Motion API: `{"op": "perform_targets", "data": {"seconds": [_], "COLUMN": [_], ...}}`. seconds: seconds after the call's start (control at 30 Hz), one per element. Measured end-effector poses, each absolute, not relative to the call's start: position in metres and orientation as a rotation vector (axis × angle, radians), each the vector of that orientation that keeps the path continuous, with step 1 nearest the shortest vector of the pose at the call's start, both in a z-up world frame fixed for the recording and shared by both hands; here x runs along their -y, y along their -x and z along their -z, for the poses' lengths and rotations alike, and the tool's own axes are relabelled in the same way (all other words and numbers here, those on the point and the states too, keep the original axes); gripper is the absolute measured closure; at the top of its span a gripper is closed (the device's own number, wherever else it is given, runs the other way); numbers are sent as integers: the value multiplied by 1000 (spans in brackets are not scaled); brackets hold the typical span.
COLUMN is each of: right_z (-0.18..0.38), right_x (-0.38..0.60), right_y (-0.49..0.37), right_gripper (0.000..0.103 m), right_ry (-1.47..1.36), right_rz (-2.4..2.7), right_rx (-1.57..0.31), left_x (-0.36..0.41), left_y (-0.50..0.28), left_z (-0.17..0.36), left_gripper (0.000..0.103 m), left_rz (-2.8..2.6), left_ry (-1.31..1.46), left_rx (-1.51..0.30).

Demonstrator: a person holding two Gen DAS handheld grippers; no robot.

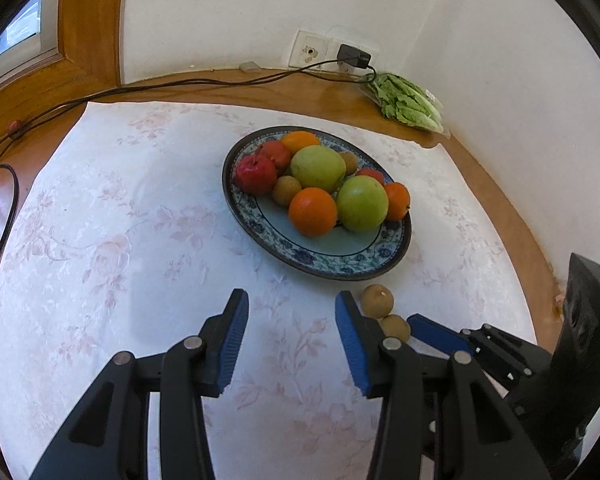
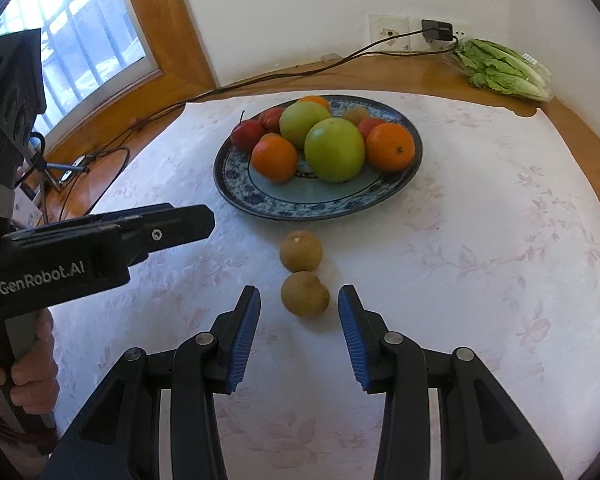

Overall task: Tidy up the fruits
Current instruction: 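Grasp a brown kiwi with the right tool while the left tool moves toward another kiwi, then grasp the other brown kiwi with the left tool while the right tool holds its kiwi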

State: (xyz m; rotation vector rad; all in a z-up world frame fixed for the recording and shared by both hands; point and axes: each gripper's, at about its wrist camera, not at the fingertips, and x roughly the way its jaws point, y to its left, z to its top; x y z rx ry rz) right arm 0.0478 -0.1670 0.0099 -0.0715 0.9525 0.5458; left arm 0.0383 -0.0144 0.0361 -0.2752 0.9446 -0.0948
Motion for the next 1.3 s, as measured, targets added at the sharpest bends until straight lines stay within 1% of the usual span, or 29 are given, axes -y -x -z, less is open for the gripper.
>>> {"op": "perform_targets", "data": {"seconds": [0.27, 0.33, 0.77, 1.3], "right_z": [-8, -7, -17, -25], "right_x": [164, 164, 182, 228], "right_y": [-47, -47, -45, -51], "right_gripper": [70, 76, 77, 77], "right_ry": [90, 99, 40, -71], "right_rz": [-542, -539, -523, -449], "right_rx": [-948, -945, -929, -916], "left_x": [14, 14, 25, 65], "left_y": [-35, -35, -34, -43], "left_z": [-38, -38, -36, -27], "left_gripper": [56, 56, 56, 56], "left_rz": [93, 93, 108, 159], "left_ry": [282, 282, 279, 224], "left_rx": [-939, -939, -950, -980]}}
